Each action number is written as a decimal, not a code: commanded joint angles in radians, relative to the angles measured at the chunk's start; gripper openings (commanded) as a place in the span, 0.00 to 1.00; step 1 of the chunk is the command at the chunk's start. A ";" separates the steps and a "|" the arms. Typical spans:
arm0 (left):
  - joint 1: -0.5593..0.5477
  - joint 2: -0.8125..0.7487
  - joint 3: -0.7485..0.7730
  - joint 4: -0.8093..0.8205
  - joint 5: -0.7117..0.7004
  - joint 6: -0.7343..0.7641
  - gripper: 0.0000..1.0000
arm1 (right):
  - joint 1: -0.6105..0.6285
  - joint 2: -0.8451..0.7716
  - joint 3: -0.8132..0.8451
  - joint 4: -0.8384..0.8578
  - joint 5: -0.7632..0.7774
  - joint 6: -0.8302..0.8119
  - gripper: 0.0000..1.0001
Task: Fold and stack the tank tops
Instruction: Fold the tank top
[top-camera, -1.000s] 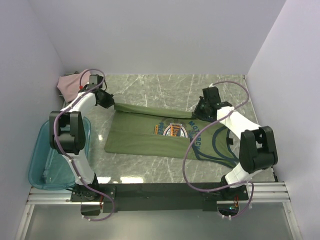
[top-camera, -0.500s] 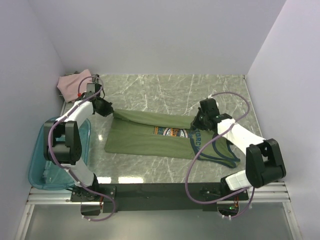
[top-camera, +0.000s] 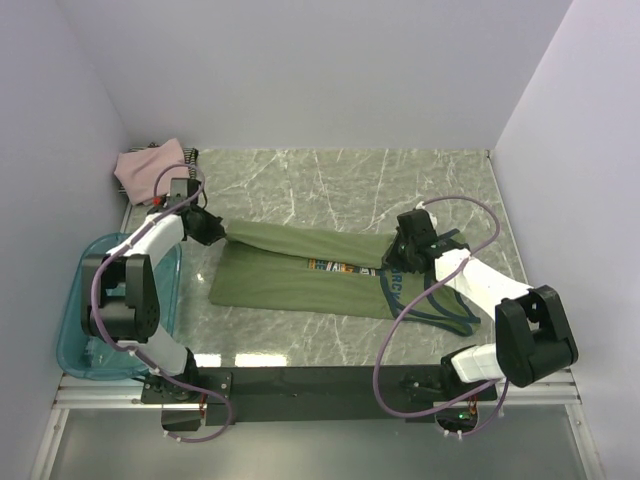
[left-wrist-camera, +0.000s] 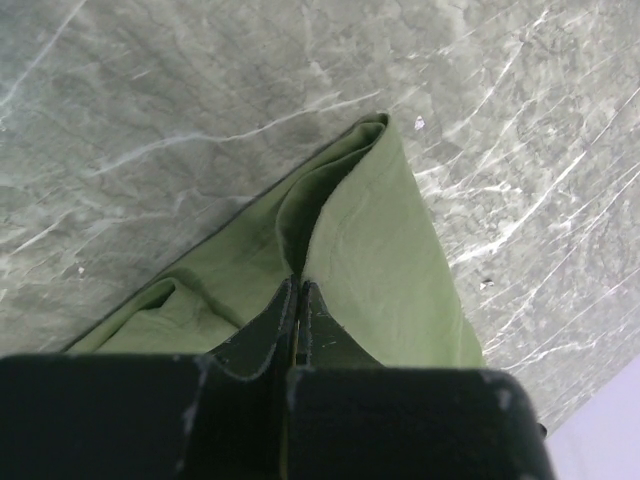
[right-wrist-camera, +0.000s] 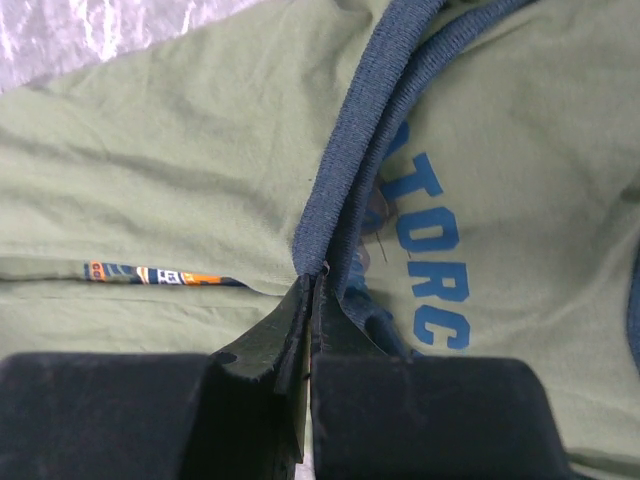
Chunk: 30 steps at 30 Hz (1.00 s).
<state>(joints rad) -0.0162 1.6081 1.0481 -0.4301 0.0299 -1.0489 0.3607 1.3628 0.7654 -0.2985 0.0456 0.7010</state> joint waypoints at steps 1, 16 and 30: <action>0.009 -0.053 -0.016 0.014 0.008 0.023 0.01 | 0.011 -0.045 -0.021 0.024 0.036 0.015 0.00; 0.013 -0.082 -0.092 0.008 0.011 0.038 0.01 | 0.026 -0.060 -0.067 0.030 0.048 0.023 0.00; 0.039 -0.096 -0.152 0.014 0.007 0.050 0.01 | 0.041 -0.062 -0.093 0.042 0.054 0.022 0.00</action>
<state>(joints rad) 0.0181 1.5372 0.9150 -0.4282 0.0387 -1.0286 0.3908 1.3273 0.6952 -0.2802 0.0662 0.7174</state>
